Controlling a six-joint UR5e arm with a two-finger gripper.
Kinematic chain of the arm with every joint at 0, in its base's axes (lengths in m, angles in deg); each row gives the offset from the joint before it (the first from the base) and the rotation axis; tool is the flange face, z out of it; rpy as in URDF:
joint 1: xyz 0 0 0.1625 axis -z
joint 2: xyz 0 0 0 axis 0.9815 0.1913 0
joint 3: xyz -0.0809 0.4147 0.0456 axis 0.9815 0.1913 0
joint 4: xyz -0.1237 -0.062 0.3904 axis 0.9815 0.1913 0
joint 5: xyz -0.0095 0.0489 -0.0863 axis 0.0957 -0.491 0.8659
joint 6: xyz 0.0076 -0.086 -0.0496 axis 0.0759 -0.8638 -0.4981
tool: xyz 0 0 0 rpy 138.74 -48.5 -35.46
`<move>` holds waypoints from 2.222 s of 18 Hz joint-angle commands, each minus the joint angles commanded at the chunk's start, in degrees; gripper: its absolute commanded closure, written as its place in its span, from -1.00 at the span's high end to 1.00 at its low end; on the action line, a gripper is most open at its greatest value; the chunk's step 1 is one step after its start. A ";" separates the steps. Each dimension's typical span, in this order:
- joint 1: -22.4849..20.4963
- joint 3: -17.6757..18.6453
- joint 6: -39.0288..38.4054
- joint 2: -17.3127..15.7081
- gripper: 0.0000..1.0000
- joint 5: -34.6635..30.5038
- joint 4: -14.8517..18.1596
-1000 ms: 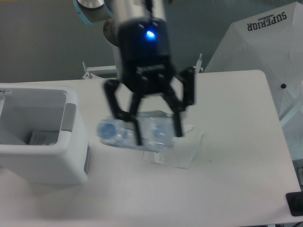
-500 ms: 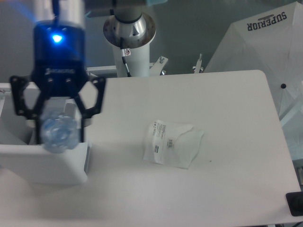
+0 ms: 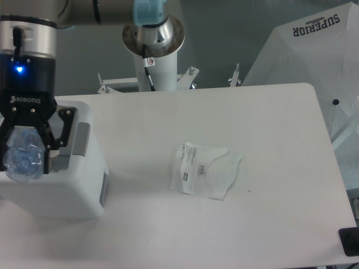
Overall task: Place the trash in the trash can
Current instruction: 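Lower the bottle into the bin and open the gripper, then move the gripper over the white plastic bag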
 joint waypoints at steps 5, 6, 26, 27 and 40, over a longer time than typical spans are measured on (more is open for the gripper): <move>0.70 3.78 0.35 -2.72 0.34 0.00 0.09; 0.70 4.05 0.35 -2.90 0.37 0.00 0.00; -21.51 17.32 -0.18 -7.91 1.00 -2.65 1.84; -23.88 17.93 0.26 -7.56 1.00 -0.90 1.84; -35.33 19.26 22.57 9.47 1.00 1.76 5.62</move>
